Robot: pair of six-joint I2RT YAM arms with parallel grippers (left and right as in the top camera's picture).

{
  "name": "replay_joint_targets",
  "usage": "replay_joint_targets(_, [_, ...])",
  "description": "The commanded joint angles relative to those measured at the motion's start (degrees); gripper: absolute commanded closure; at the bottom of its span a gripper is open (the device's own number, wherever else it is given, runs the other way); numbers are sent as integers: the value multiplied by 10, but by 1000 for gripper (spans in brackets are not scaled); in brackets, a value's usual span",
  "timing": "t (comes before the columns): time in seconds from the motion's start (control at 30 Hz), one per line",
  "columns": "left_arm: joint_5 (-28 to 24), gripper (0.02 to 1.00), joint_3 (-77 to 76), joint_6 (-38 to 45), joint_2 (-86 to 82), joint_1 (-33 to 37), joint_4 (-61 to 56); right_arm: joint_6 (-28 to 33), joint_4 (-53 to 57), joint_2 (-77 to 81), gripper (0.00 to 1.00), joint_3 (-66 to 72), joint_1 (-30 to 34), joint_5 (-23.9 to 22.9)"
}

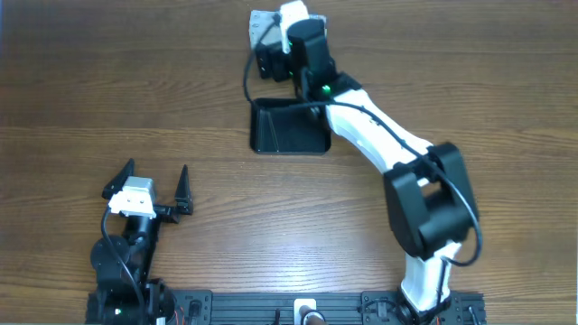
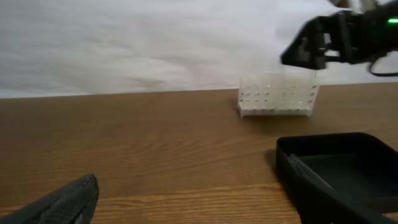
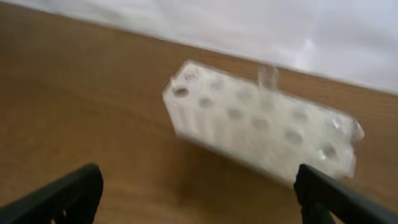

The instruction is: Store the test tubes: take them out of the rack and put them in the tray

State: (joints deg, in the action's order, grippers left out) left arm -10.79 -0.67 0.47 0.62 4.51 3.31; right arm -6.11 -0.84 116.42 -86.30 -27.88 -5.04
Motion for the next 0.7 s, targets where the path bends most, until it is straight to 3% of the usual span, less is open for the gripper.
replay_joint_targets(0.03, [-7,18,3,8,-3,-3,0,-34,22,67,34,-96,-7,-52])
replay_joint_targets(0.33, [-7,18,3,8,-3,-3,0,-48,69,179,38,-236,-2,-127])
replay_joint_targets(0.7, [-7,18,3,8,-3,-3,0,-54,44,197,75,-247,21,-148])
